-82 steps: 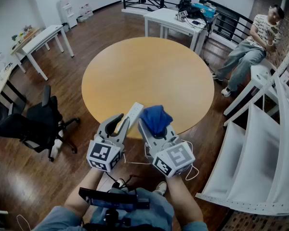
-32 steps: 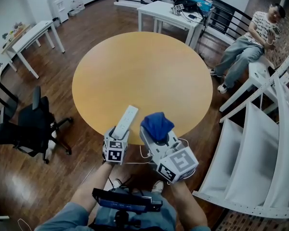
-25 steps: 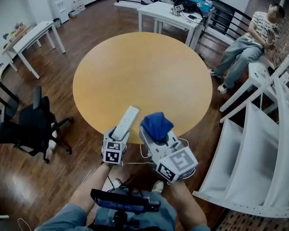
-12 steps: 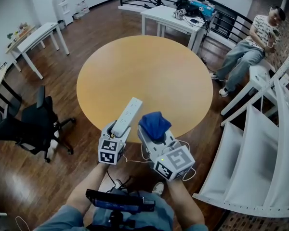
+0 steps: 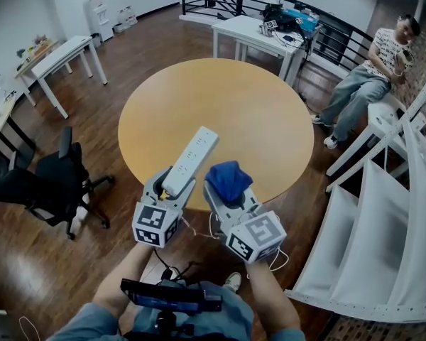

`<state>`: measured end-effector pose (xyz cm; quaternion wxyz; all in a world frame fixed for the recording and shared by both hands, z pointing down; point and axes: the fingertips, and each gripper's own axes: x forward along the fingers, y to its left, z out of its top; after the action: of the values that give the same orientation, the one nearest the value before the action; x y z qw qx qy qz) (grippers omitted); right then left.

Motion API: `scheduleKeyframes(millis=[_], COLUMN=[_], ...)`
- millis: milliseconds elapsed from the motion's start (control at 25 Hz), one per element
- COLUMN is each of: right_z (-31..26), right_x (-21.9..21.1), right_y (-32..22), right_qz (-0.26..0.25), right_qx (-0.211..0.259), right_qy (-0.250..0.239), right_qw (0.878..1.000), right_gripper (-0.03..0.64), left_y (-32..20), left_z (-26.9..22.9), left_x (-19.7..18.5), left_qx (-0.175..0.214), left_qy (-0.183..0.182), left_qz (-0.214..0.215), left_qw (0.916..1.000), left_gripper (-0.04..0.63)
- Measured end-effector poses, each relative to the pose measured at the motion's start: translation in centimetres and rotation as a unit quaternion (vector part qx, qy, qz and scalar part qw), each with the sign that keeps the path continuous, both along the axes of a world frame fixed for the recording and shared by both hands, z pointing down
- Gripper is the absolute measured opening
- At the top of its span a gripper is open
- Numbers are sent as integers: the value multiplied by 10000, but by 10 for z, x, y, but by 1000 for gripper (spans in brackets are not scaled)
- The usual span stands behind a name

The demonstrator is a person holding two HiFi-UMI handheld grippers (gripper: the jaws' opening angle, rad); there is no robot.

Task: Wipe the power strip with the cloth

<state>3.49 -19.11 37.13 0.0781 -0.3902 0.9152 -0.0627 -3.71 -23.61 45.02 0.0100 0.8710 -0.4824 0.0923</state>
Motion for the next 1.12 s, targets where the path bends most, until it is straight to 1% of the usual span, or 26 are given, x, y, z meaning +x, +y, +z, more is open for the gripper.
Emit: scheduleKeyframes(millis=[120,200,280,400,480,600,760,840,920,1120], right_z=[-3,-4,-10,-33,-52,-65,-60,-58,-56,-58], right_x=[1,1,0,-7,-17,-42,-74,-84,-90,-87], right_y=[2,4,6,12,19,28,34,36,39,36], right_qz=[2,-7,-11,-114,-358,-955,-1473,-1645,-1717,-1612], right_qx=[44,61,125,382,510,381,199,125,127,294], right_qy=[-10,-20,-41,-142,-285,-489,-277,-237,-181,-46], right_qw=[10000,10000,9999,9991,9977,9935,9885,9860,9849,9865], right_gripper=[61,61,61,61,61,61,61,61,61,61], left_y=[9,16,20,23,26,29,36,38,39,44], left_z=[-20,-31,-39,-43,-43,-42,-46,-48,-49,-51], left_x=[3,8,10,12,14,17,22,24,23,19], left_qx=[225,335,401,586,686,779,797,958,1021,1005], left_qy=[57,20,-47,-268,-408,-603,-828,-1004,-1101,-1076], left_qz=[54,151,172,213,248,263,221,265,268,237], left_qw=[9997,9993,9990,9977,9965,9948,9931,9900,9883,9888], left_gripper=[293,293,293,293,293,291,291,291,291,291])
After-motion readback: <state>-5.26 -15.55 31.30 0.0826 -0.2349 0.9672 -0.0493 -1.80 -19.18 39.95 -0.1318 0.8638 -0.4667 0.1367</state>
